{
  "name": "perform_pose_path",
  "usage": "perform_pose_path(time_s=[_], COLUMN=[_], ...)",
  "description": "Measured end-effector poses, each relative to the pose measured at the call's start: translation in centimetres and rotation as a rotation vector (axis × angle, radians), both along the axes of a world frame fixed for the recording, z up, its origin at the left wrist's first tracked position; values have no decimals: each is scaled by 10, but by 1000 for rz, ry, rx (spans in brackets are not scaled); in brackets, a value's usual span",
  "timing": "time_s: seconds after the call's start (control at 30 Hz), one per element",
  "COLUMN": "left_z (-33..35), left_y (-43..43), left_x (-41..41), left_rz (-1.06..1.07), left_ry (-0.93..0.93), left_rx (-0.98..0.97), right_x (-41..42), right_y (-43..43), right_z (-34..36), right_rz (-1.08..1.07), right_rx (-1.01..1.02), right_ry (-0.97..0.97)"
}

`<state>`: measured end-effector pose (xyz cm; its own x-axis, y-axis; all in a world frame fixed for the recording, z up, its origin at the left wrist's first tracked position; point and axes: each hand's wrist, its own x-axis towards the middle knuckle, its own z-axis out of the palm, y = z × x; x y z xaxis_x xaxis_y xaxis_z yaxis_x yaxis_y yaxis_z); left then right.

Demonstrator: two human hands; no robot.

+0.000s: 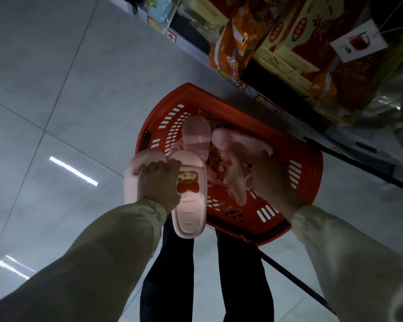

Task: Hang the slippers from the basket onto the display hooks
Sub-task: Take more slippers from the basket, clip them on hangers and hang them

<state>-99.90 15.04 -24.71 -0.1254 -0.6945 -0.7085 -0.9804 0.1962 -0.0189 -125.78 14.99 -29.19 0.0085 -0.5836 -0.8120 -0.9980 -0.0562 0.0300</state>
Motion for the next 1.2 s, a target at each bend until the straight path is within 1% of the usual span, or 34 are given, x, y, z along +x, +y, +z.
perform_pose_path(time_s=[0.13, 0.23, 0.3, 0.37, 0.43, 0.5, 0.57, 0.67, 0.77, 0.9, 1.03, 1.2], left_z=[11, 23, 34, 44, 55, 63, 73, 89, 113, 159, 219, 288], left_y=[4, 7, 6, 8, 7, 5, 4, 6, 7, 3, -7, -10], left_x=[-5, -11, -16, -21, -25, -27, -28, -30, -33, -41, -44, -43], left_rz=[58, 75, 75, 88, 101, 115, 121, 120, 124, 108, 104, 79], left_ry=[18, 42, 50, 59, 68, 64, 62, 61, 59, 61, 61, 44], left_rx=[6, -1, -7, -9, -22, -19, -7, -9, -6, 28, 24, 18], right_x=[3, -2, -9, -15, -22, -26, -32, -47, -58, -63, -56, -47], right_y=[19, 25, 28, 31, 33, 33, 35, 43, 46, 43, 32, 37], right_z=[47, 76, 90, 105, 117, 134, 148, 160, 184, 221, 266, 318], right_rz=[116, 71, -1, -123, -240, -306, -377, -598, -748, -872, -1026, -1121], right_rx=[-64, -61, -72, -118, -269, -426, -497, -532, -515, -538, -497, -567], right_ry=[-61, -121, -137, -206, -330, -336, -326, -300, -283, -293, -291, -417])
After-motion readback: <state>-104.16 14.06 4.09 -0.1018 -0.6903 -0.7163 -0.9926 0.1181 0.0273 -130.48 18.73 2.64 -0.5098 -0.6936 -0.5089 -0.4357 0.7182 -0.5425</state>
